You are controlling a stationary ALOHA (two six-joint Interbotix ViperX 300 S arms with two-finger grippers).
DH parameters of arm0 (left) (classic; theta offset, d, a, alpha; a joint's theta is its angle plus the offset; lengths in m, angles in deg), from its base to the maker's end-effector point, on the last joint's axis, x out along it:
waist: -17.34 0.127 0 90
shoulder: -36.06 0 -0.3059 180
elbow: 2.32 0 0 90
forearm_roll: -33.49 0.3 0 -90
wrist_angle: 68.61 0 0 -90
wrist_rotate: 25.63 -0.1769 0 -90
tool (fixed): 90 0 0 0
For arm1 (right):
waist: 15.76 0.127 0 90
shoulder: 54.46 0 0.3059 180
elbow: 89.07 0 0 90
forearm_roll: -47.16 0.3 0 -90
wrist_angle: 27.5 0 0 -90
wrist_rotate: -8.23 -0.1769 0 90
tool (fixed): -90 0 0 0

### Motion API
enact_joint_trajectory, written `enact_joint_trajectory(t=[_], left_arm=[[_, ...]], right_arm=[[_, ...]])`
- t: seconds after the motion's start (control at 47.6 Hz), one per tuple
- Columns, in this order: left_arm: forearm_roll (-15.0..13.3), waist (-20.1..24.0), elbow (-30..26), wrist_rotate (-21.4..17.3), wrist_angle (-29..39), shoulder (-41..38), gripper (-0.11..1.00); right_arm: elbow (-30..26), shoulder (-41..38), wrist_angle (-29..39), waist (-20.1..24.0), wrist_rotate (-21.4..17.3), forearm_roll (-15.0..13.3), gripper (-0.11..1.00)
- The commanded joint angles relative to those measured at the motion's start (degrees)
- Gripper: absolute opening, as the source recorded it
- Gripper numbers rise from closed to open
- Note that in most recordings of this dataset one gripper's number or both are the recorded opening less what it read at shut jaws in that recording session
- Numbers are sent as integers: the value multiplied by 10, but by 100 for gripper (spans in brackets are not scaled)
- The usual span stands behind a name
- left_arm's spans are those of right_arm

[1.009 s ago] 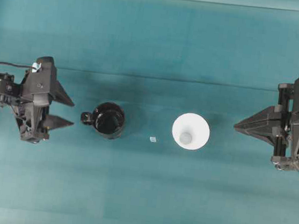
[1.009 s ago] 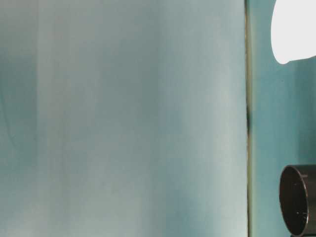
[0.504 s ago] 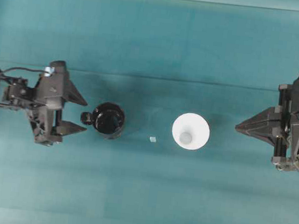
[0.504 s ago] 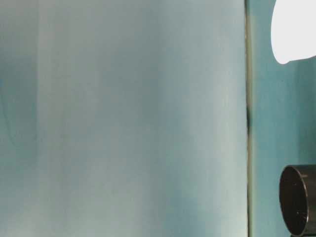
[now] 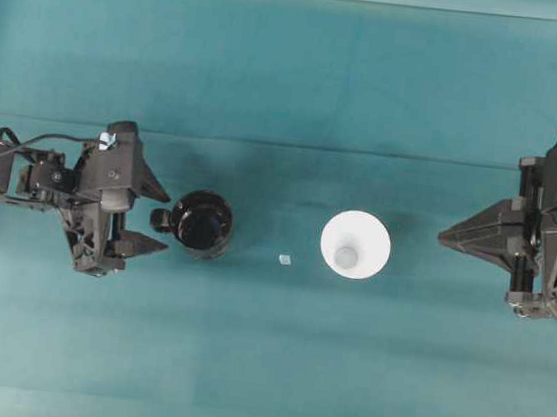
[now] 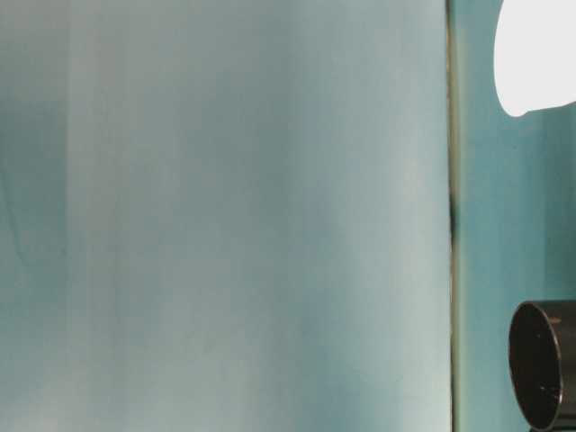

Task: Put a paper cup into the cup holder on your left arm.
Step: 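Close the left gripper on the black mug's handle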

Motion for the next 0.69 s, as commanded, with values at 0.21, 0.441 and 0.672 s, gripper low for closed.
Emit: enact_joint_trajectory(t=[0.21,0.441,0.672], left_arm=[[0,5,-7,3,-4,1,89],[1,5,-7,8,-14,1,48],[1,5,-4,3,-25,1,29]], right_arm=[[-15,-1,-3,-1,-6,1,-2],[-15,-1,-3,-1,-6,1,-2],[-15,-1,-2,-1,-13,2,-2]])
